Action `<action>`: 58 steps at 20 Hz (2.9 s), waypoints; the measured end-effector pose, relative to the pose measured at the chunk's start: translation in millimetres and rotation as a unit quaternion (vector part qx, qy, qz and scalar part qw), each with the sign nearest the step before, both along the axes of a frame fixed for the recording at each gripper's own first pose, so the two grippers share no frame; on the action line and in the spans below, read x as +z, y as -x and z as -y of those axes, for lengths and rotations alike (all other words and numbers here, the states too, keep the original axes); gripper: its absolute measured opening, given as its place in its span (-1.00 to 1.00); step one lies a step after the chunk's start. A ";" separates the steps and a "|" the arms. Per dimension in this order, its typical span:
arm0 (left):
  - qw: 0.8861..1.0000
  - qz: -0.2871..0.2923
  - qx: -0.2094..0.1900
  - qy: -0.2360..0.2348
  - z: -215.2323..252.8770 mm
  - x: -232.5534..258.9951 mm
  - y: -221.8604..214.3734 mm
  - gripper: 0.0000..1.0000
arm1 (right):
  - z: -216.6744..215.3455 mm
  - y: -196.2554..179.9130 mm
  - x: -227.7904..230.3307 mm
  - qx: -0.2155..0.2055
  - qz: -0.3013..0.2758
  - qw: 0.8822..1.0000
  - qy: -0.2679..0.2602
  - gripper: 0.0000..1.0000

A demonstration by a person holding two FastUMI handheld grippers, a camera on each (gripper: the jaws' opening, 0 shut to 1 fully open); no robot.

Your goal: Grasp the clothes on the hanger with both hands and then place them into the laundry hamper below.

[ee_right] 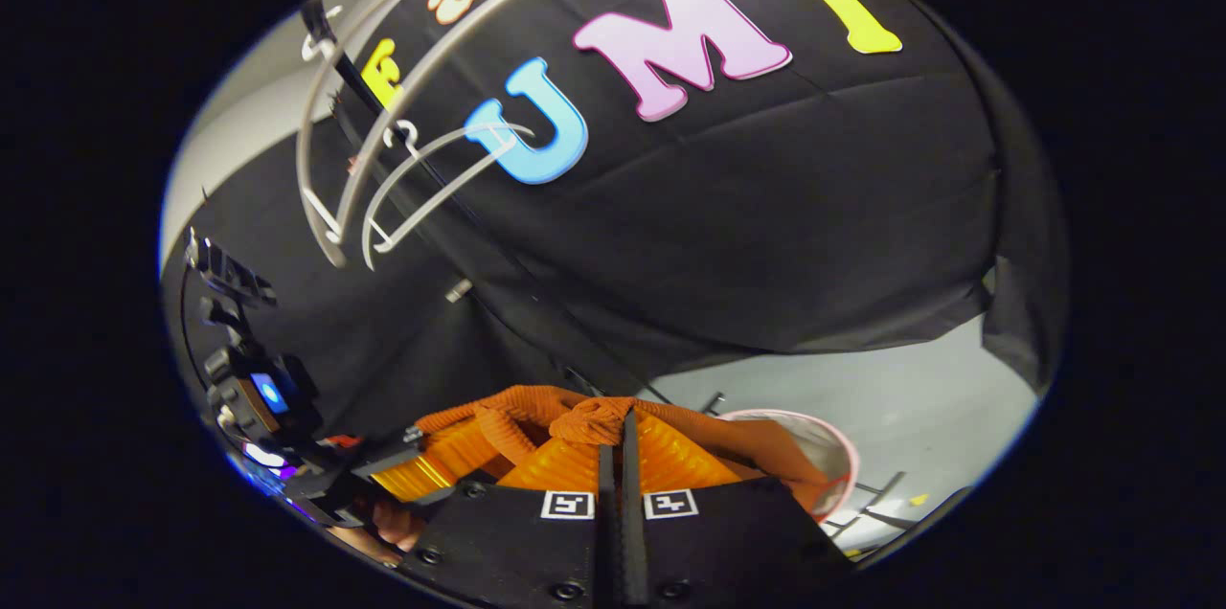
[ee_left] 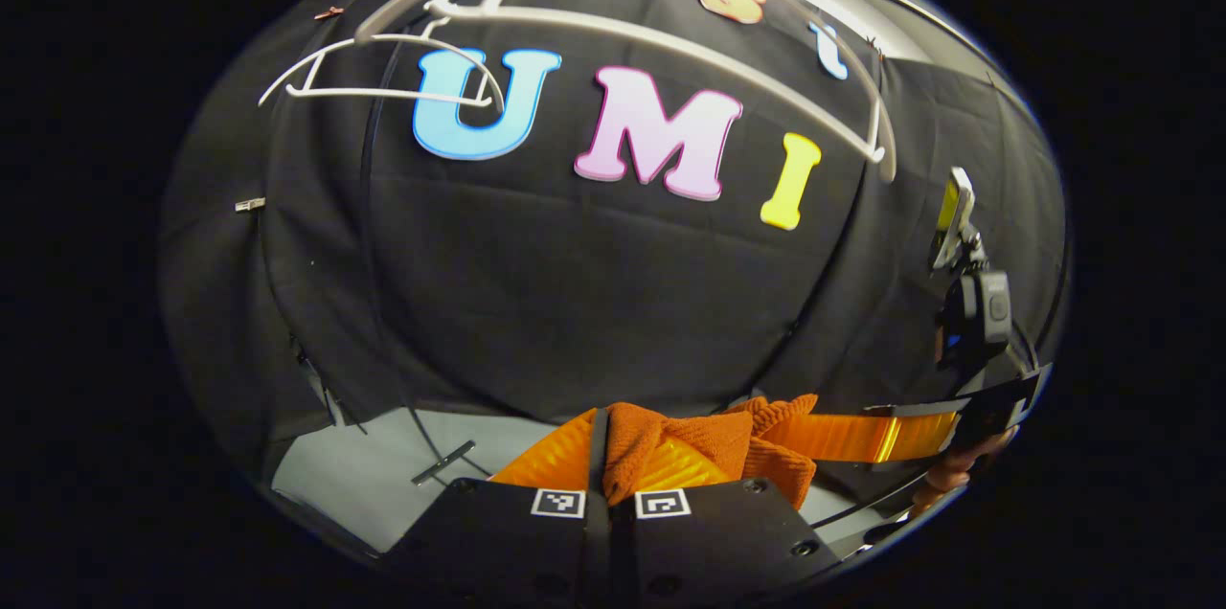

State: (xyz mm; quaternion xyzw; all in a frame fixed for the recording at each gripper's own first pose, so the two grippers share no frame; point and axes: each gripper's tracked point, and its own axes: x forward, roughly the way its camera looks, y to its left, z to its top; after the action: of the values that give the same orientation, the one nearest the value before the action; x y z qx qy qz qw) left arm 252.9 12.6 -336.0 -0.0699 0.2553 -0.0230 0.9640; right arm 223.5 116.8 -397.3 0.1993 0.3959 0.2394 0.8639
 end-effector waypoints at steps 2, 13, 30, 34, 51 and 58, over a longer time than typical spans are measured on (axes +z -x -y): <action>0.999 -0.034 -0.001 -0.021 -2.9 -31.9 0.8 -0.89 | 7.5 1.7 -30.6 0.009 -0.009 0.999 0.051 -0.91; 0.979 -0.201 0.011 -0.042 -18.9 -156.5 28.0 -0.82 | 48.1 37.1 -156.1 0.030 -0.112 0.970 0.214 -0.88; 0.976 -0.213 0.022 -0.036 -18.0 -146.2 46.7 0.92 | 54.3 52.4 -150.4 0.028 -0.094 0.969 0.228 0.99; 0.982 -0.179 0.027 -0.046 -24.7 -114.8 44.8 0.92 | 43.2 50.6 -110.8 0.021 -0.048 0.971 0.232 0.99; 0.993 0.074 0.057 -0.074 -54.0 120.0 107.2 0.91 | 34.8 53.2 141.7 -0.116 0.165 0.960 0.193 0.98; 0.981 0.176 0.057 -0.061 -57.4 220.3 145.7 0.90 | 32.6 65.2 247.5 -0.145 0.263 0.935 0.186 0.97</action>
State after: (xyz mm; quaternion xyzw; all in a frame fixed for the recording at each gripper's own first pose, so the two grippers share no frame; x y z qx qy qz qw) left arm 107.2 70.0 -115.7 -0.0201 0.0785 0.0354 0.9961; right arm 158.3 84.2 -149.8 0.0200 0.1591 0.0771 0.9840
